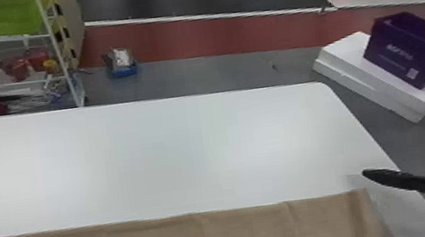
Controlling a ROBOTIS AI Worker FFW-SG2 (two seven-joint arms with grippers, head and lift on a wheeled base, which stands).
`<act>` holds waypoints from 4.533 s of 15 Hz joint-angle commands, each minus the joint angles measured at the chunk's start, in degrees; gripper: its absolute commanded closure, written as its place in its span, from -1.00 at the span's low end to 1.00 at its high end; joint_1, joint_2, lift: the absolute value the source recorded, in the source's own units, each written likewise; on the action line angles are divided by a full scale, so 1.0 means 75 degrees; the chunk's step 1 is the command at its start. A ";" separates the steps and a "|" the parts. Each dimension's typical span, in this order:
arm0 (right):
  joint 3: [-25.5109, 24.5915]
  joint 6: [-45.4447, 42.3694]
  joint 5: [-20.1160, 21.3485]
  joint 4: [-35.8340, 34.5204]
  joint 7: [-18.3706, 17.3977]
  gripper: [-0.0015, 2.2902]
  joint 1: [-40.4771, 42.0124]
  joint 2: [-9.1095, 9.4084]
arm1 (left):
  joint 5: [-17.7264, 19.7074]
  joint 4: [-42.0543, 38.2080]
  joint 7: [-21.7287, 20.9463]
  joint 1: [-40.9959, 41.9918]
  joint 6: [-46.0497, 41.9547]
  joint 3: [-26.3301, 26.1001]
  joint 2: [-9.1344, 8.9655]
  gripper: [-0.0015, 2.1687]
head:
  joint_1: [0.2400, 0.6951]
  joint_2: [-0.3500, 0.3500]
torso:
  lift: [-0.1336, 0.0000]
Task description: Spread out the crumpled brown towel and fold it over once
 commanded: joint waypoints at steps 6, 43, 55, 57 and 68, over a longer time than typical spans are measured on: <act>-0.0555 0.1254 -0.1400 -0.2443 0.0037 0.78 0.1901 0.0468 | -0.0199 0.0133 0.0044 -0.0239 0.0023 -0.0060 0.0035 -0.51 | 1.00 -0.41 | -0.84; 0.0184 0.0059 -0.0252 -0.0299 0.0037 0.78 0.0506 0.0374 | 0.0375 -0.0254 -0.0120 0.0136 -0.0094 -0.0002 0.0000 -0.51 | 1.00 -0.48 | -0.84; -0.1293 0.0270 -0.1283 -0.1142 0.0037 0.78 0.1432 0.0233 | 0.1137 -0.0558 -0.0507 0.0418 0.0117 -0.0049 -0.0082 -0.51 | 1.00 -0.84 | -0.84; -0.1504 0.0153 -0.1611 -0.1377 0.0037 0.78 0.1866 0.0257 | 0.0961 -0.0195 -0.0401 0.0300 -0.0422 -0.0424 -0.0059 -0.51 | 1.00 -0.94 | -0.84; -0.1621 -0.0621 -0.1893 -0.2103 0.0037 0.78 0.2733 0.0608 | -0.0750 0.1457 0.0759 -0.0274 -0.2461 -0.1654 0.0059 -0.51 | 1.00 -0.93 | -0.84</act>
